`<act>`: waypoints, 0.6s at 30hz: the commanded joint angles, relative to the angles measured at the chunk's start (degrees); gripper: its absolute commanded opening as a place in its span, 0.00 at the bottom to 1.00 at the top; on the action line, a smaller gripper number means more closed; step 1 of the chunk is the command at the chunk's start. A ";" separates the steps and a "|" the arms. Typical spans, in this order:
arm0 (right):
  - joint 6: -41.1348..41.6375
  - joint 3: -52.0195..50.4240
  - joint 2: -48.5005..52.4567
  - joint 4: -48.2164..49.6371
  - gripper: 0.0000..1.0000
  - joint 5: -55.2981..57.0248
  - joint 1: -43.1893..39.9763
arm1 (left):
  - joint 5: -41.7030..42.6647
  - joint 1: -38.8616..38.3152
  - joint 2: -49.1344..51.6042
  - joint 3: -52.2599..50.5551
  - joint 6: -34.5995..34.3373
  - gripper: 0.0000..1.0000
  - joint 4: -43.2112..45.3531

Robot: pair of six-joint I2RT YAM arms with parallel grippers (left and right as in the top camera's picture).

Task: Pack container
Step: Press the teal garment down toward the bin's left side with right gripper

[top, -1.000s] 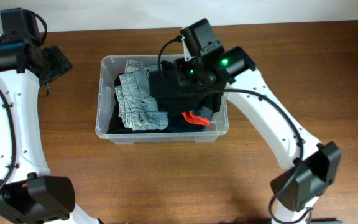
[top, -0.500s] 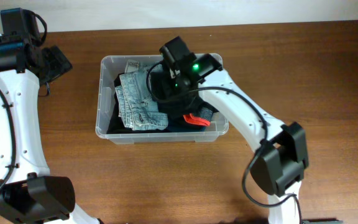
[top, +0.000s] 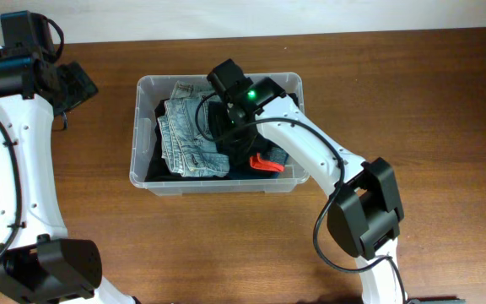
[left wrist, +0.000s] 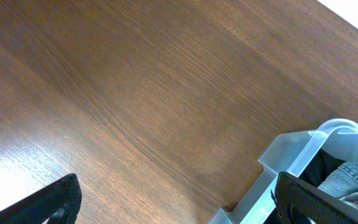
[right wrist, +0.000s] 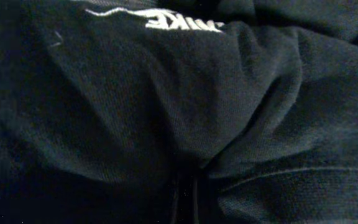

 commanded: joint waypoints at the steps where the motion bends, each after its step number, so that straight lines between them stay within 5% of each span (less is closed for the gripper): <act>1: 0.68 1.95 -1.53 -1.95 0.04 0.31 1.95 | -0.20 0.09 -1.14 0.35 -0.55 0.99 -0.07; 18: 1.18 7.23 -2.86 -2.05 0.04 2.40 7.34 | -0.22 0.09 -1.14 0.35 -0.55 0.99 -0.07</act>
